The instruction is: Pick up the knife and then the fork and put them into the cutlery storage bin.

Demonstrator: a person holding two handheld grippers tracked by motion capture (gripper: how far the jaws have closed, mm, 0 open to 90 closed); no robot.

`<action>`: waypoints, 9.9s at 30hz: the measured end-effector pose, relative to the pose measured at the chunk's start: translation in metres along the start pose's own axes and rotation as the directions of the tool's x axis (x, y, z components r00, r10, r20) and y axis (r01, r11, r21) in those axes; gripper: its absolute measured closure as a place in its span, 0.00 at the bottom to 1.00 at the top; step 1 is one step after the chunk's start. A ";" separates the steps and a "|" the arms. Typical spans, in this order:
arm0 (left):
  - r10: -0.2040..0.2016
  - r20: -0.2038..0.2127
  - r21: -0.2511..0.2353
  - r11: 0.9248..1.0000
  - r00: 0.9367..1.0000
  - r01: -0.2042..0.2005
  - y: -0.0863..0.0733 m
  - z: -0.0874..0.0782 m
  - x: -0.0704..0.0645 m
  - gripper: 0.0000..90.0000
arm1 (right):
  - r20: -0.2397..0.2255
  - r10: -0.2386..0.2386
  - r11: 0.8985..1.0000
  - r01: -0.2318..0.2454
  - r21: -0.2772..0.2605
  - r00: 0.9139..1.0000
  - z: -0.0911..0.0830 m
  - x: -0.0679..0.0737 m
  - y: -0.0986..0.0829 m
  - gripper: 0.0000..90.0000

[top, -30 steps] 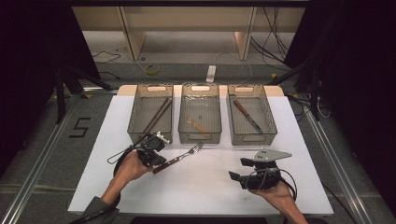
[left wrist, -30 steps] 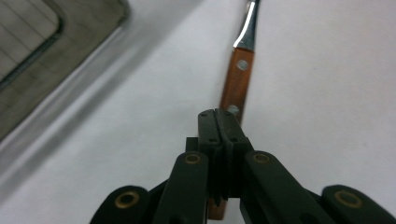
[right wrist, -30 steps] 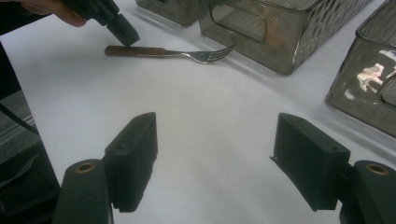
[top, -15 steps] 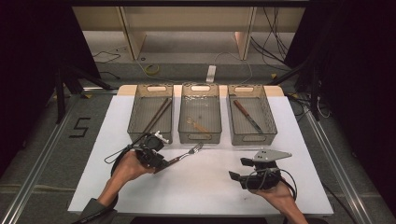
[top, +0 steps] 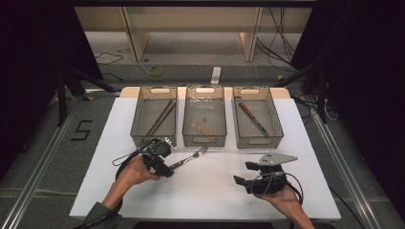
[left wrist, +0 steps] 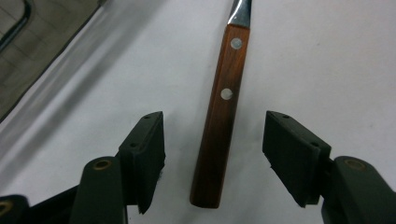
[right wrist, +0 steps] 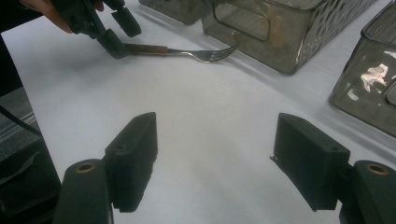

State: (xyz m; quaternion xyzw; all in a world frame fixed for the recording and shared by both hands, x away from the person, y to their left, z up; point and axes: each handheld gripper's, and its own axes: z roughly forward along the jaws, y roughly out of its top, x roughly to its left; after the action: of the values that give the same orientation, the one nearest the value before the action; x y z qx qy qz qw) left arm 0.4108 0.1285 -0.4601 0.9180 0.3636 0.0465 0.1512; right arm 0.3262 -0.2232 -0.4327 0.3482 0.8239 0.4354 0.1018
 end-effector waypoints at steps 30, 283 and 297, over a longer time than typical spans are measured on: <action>0.108 0.012 0.041 0.993 0.994 -0.108 0.002 0.003 -0.011 0.83 | -0.001 0.002 1.000 -0.002 0.001 1.000 0.000 0.000 0.000 0.35; -0.126 0.152 -0.672 0.715 0.980 0.195 -0.062 -0.066 -0.018 0.15 | 0.196 0.016 1.000 -0.020 0.021 0.980 0.033 -0.083 0.112 0.39; -0.120 0.150 -0.668 0.720 0.981 0.190 -0.062 -0.065 -0.017 0.15 | 0.128 0.009 0.999 -0.003 -0.046 0.992 0.022 -0.050 0.080 0.36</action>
State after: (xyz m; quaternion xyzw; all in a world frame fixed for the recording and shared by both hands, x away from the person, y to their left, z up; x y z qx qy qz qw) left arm 0.3451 0.1751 -0.4170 0.7668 0.3894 0.1192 0.4961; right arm 0.4118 -0.2117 -0.3891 0.3754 0.8045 0.4311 0.1612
